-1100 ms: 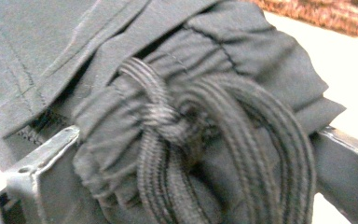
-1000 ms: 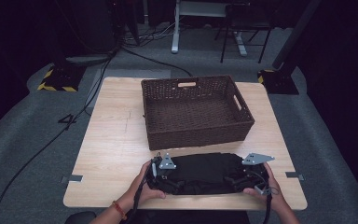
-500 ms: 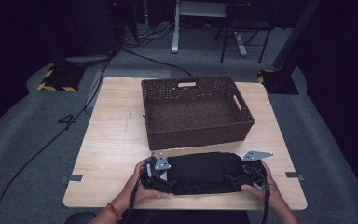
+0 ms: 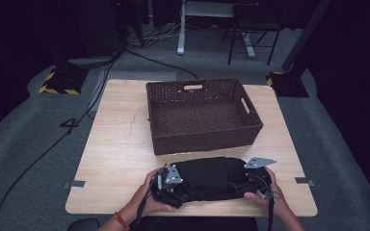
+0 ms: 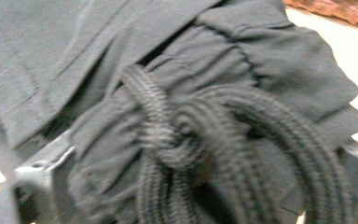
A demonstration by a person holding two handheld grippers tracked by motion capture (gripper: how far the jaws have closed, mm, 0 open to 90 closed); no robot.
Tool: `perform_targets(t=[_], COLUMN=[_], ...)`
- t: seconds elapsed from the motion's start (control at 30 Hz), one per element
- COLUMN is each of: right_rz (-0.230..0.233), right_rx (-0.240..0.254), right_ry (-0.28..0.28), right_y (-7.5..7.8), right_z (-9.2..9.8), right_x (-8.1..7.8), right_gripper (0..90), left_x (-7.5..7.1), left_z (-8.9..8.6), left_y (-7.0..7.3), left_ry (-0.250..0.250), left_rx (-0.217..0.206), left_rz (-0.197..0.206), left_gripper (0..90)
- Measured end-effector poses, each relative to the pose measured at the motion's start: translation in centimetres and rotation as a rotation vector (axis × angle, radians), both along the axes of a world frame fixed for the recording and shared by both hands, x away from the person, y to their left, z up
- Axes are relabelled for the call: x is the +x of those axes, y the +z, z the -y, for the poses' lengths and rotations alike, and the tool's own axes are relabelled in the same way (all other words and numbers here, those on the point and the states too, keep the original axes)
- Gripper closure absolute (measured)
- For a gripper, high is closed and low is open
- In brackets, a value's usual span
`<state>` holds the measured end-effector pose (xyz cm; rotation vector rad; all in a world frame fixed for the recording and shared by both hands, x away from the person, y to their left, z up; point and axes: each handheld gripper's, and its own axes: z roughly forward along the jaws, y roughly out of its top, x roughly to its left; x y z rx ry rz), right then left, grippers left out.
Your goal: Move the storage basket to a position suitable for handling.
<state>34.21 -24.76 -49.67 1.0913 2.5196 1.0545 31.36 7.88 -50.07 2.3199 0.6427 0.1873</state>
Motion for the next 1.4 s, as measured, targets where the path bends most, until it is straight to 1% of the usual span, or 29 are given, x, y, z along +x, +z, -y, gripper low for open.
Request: perform_targets(t=[0.03,0.07,0.1,0.13,0.17,0.27,0.33,0.37,0.4,0.43,0.47,0.53,0.67,0.8,0.93,1.0,1.03,1.27,1.33,1.4], right_rz=[0.004,0.006,0.006,0.006,0.005,0.001,-0.001,0.000,-0.002,-0.003,-0.002,-0.002,0.003,0.027,0.056,0.066,0.069,0.106,0.111,0.126], right_rx=[0.008,0.014,0.020,0.025,0.029,0.047,0.048,0.051,0.056,0.058,0.055,0.056,0.057,0.048,0.048,0.054,0.056,0.050,0.052,0.049], right_ry=[0.015,0.029,0.038,0.044,0.053,0.076,0.085,0.092,0.102,0.110,0.123,0.132,0.140,0.137,0.126,0.123,0.122,0.126,0.125,0.128], right_y=[0.1,0.1,0.2,0.2,0.2,0.2,0.3,0.3,0.3,0.3,0.4,0.4,0.6,0.8,0.8,0.8,0.9,1.1,1.1,1.2], right_z=[-0.2,-0.3,-0.4,-0.4,-0.4,-0.3,-0.3,-0.4,-0.4,-0.4,-0.4,-0.4,-0.3,-0.3,-0.4,-0.4,-0.4,-0.4,-0.4,-0.5], right_x=[-0.2,-0.2,-0.4,-0.4,-0.4,-0.5,-0.4,-0.4,-0.4,-0.4,-0.3,-0.3,-0.3,-0.5,-0.7,-0.7,-0.7,-1.0,-1.0,-1.0], right_gripper=[13.4,17.5,20.2,23.7,26.2,31.4,34.8,37.2,40.1,42.8,45.1,47.8,52.4,55.2,56.4,56.7,56.8,57.0,57.1,57.2], left_x=[0.0,0.0,0.0,0.0,0.0,0.5,1.0,1.2,1.3,1.3,1.3,1.2,1.6,2.1,2.4,2.5,2.4,2.2,2.0,2.1], left_z=[0.1,0.2,0.3,0.3,0.3,0.2,0.1,0.1,0.2,0.4,0.5,0.8,0.6,0.5,0.4,0.2,0.2,0.2,0.2,0.2], left_y=[0.0,0.1,0.2,0.3,0.4,0.5,0.5,0.5,0.5,0.5,0.6,0.7,0.7,0.8,0.8,0.8,0.8,1.0,1.1,1.3], left_ry=[-0.003,-0.006,-0.012,-0.031,-0.051,-0.068,-0.075,-0.075,-0.083,-0.088,-0.100,-0.109,-0.133,-0.146,-0.132,-0.126,-0.125,-0.112,-0.108,-0.110], left_rx=[0.004,0.016,0.014,0.013,0.014,0.002,-0.017,-0.019,-0.021,-0.014,0.000,0.018,0.014,0.022,0.014,0.002,0.002,0.005,0.010,0.008], left_rz=[0.004,0.018,0.025,0.032,0.040,0.033,0.013,0.009,0.014,0.018,0.034,0.054,0.053,0.065,0.078,0.075,0.084,0.099,0.109,0.117], left_gripper=[15.5,15.9,17.2,21.4,29.1,47.4,55.3,59.1,62.8,66.0,68.2,70.8,73.6,75.0,75.4,75.5,75.5,75.6,75.6,75.7])
